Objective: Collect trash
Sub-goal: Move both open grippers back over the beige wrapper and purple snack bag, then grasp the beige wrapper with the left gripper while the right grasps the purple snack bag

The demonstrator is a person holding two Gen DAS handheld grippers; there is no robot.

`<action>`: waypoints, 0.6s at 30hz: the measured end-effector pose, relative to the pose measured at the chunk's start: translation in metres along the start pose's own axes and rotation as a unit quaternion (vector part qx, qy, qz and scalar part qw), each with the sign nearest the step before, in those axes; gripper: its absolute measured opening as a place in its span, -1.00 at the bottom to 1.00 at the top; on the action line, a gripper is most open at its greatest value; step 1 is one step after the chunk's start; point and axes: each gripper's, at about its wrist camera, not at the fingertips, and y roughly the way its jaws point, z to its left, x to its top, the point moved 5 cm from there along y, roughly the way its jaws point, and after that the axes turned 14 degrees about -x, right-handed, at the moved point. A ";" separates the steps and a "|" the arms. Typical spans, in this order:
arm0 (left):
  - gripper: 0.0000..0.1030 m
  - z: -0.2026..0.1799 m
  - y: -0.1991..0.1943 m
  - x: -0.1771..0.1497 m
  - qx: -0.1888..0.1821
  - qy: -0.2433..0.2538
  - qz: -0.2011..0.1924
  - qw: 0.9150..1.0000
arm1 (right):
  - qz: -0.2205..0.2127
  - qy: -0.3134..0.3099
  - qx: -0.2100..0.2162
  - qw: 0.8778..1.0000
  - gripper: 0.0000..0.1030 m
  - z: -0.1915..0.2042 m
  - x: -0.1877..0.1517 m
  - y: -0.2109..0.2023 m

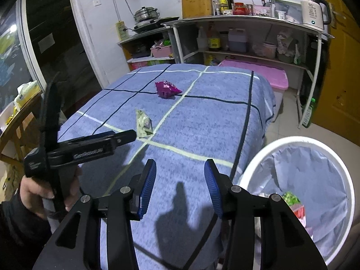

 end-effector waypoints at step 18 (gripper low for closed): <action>-0.35 0.007 0.029 0.012 0.066 0.013 0.014 0.998 | 0.015 0.020 0.006 1.000 -0.11 -0.013 0.013 0.024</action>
